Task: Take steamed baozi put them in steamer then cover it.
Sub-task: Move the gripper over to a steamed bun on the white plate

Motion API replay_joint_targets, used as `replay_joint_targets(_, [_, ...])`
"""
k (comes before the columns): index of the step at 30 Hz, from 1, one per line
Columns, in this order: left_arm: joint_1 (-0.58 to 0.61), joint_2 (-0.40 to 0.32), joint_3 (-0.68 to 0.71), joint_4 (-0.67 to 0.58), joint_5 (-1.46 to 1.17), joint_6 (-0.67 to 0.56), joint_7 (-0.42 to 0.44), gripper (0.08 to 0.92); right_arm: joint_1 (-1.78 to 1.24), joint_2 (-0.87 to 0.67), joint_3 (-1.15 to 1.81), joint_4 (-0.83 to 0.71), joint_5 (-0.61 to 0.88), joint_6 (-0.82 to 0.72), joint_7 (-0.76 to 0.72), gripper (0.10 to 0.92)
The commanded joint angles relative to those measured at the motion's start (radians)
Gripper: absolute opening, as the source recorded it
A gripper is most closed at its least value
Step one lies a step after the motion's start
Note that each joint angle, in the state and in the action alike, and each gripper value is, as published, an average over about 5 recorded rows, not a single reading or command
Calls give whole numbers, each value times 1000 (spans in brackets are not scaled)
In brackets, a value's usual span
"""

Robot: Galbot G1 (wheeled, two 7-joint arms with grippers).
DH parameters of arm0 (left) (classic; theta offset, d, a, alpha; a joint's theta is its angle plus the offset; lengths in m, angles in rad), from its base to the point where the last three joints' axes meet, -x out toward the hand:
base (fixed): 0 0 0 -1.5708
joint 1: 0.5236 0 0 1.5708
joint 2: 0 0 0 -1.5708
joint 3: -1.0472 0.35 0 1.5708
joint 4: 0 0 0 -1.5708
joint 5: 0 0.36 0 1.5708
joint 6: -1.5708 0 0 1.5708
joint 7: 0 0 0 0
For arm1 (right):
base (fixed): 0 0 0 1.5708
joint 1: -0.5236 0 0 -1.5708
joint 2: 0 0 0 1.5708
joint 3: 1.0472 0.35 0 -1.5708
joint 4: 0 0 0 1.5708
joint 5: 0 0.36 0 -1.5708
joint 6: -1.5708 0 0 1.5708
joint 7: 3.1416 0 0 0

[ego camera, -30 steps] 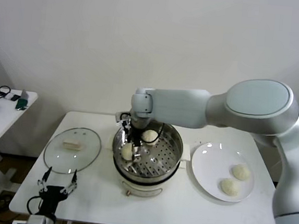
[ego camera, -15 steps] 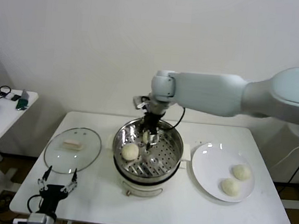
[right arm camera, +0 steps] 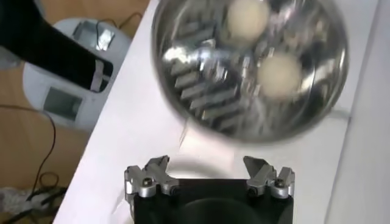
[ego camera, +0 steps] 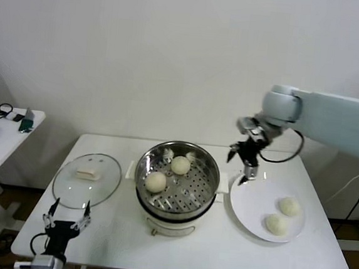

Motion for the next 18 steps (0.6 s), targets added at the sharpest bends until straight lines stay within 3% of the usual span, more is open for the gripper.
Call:
replay_joint_targets(1, [13, -4, -2, -6, 6, -2, -1, 823, -220, -290, 112, -8, -319, 51, -12, 823])
replay_joint_targets(9, [27, -11, -11, -9, 24, 1, -2, 823, -545, -284, 359, -116, -412, 67, 2, 823])
replay_joint_targets(18, [23, -32, -4, 8, 45, 9, -2, 823, -672, -192, 468, -207, -431, 80, 18, 823])
